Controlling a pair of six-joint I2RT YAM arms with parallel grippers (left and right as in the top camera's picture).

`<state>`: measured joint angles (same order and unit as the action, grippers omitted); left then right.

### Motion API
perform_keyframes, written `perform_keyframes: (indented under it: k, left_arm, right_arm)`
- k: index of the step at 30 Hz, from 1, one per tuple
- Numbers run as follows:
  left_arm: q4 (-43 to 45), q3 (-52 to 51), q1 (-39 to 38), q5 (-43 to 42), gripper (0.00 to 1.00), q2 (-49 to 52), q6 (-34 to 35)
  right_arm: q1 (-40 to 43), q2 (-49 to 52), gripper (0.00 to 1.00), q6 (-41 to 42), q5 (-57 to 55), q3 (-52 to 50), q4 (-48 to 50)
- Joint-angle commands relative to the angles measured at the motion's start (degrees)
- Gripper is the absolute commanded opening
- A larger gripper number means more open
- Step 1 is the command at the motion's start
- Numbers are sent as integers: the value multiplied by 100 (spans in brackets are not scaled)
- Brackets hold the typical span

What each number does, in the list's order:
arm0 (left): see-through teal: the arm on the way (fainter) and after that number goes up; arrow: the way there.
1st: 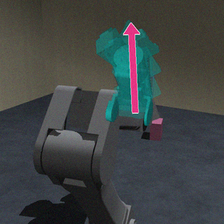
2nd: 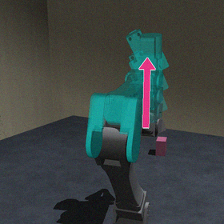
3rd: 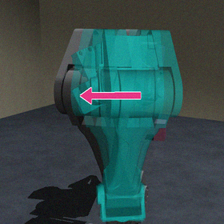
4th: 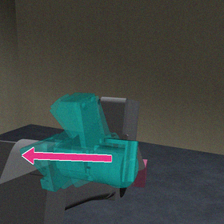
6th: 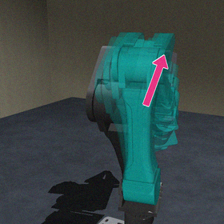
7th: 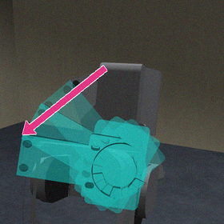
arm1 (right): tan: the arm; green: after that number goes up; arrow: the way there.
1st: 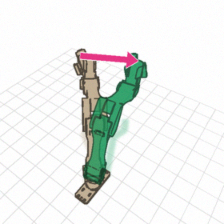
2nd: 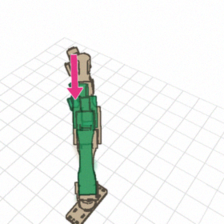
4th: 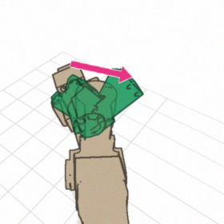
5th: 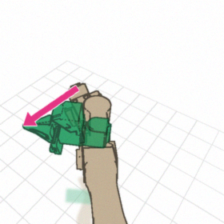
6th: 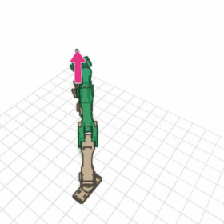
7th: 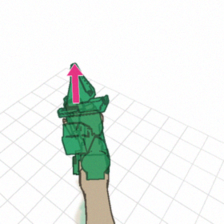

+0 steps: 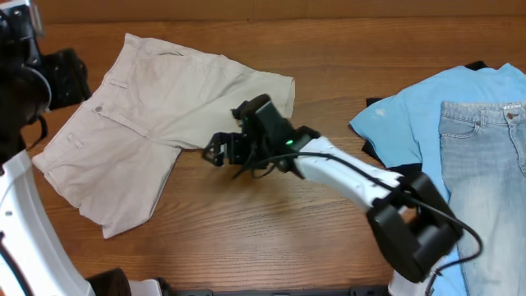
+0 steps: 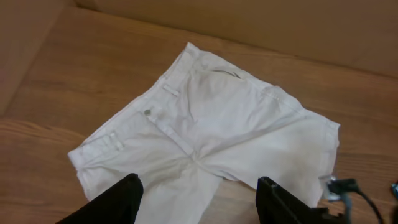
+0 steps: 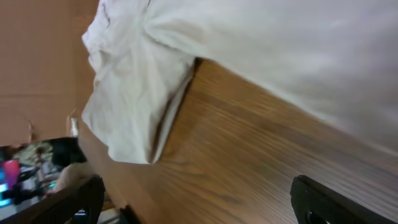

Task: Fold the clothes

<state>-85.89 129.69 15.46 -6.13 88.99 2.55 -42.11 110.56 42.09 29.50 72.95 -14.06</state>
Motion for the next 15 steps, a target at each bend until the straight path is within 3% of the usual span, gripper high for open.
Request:
perform_keyframes:
  k: [1, 4, 8, 11, 15]
  left_arm:
    - [-127, 90, 4, 254, 63, -179, 243]
    - [-210, 87, 4, 201, 64, -166, 387]
    - [-254, 87, -7, 116, 66, -164, 385]
    - [-400, 68, -7, 116, 68, -103, 391]
    - [-588, -334, -13, -111, 66, 13, 428]
  right_arm:
    - [-291, 450, 98, 1016, 629, 28, 614]
    - [-422, 756, 98, 2028, 883, 31, 1587]
    - [-544, 992, 99, 2848, 927, 31, 1971]
    - [-551, 979, 95, 2330, 1117, 31, 2234]
    - [-258, 702, 100, 1178, 1158, 31, 2057]
